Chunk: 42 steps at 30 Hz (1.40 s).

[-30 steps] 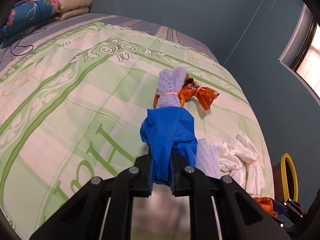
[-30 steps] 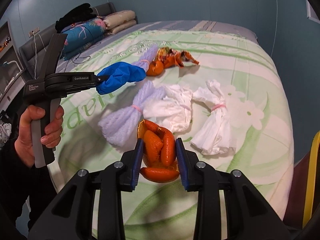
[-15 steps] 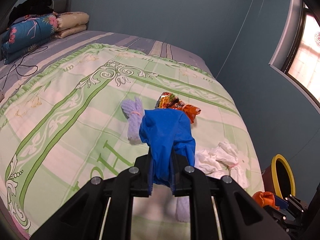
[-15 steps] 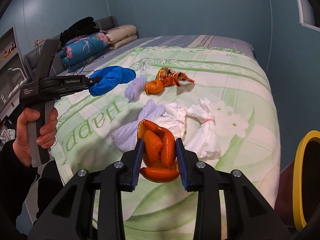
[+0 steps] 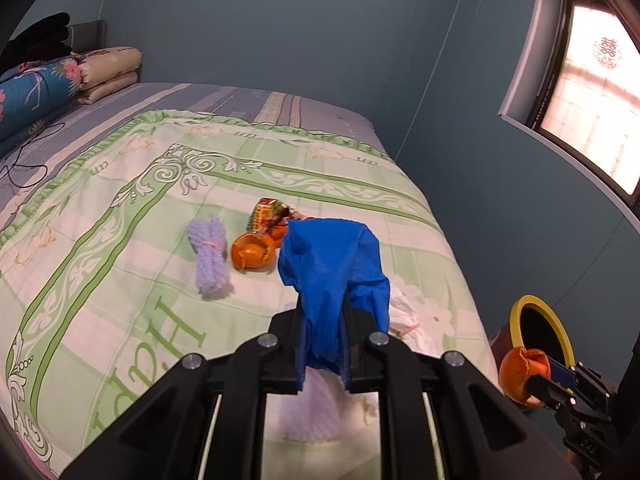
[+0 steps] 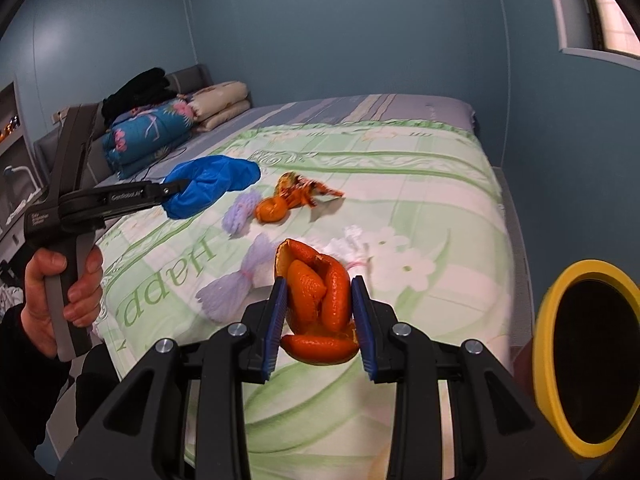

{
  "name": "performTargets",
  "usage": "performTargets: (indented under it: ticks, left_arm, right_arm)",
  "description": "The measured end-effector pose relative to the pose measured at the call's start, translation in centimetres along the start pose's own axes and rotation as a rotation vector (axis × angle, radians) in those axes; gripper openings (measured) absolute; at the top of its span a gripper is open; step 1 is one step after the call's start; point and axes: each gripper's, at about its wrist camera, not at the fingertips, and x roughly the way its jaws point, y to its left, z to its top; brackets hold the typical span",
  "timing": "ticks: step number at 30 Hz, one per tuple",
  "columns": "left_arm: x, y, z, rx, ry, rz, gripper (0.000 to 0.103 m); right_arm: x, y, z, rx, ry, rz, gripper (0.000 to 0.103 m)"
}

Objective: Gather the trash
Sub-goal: 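Carry the blue glove and orange peel over the yellow-rimmed bin with both tools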

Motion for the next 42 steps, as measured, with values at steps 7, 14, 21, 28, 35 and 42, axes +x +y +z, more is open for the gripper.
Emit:
performTargets:
  ticks: [7, 14, 21, 28, 35, 42]
  left_arm:
    - [0.1, -4.1, 0.0, 0.054, 0.004, -0.052, 0.011]
    - [0.2, -7.7, 0.2, 0.095, 0.006, -0.105, 0.011]
    - [0.6, -11.8, 0.1, 0.143, 0.012, -0.165, 0.011]
    - [1.7, -16.0, -0.4, 0.169, 0.031, -0.235, 0.011]
    - [2.9, -20.2, -1.2, 0.205, 0.054, -0.299, 0.011]
    - [4.3, -23.6, -2.0, 0.237, 0.085, -0.347, 0.011]
  right_arm:
    - [-1.9, -2.3, 0.4, 0.034, -0.042, -0.035, 0.031]
    - [-3.8, -4.9, 1.0, 0.062, -0.081, -0.086, 0.031]
    - [-5.9, -7.5, 1.3, 0.099, -0.118, -0.136, 0.031]
    - [-7.7, -10.3, 1.1, 0.146, -0.145, -0.188, 0.031]
    - [-9.3, -13.2, 0.6, 0.193, -0.161, -0.243, 0.031]
    - [-11.3, -16.0, -0.2, 0.240, -0.179, -0.311, 0.031]
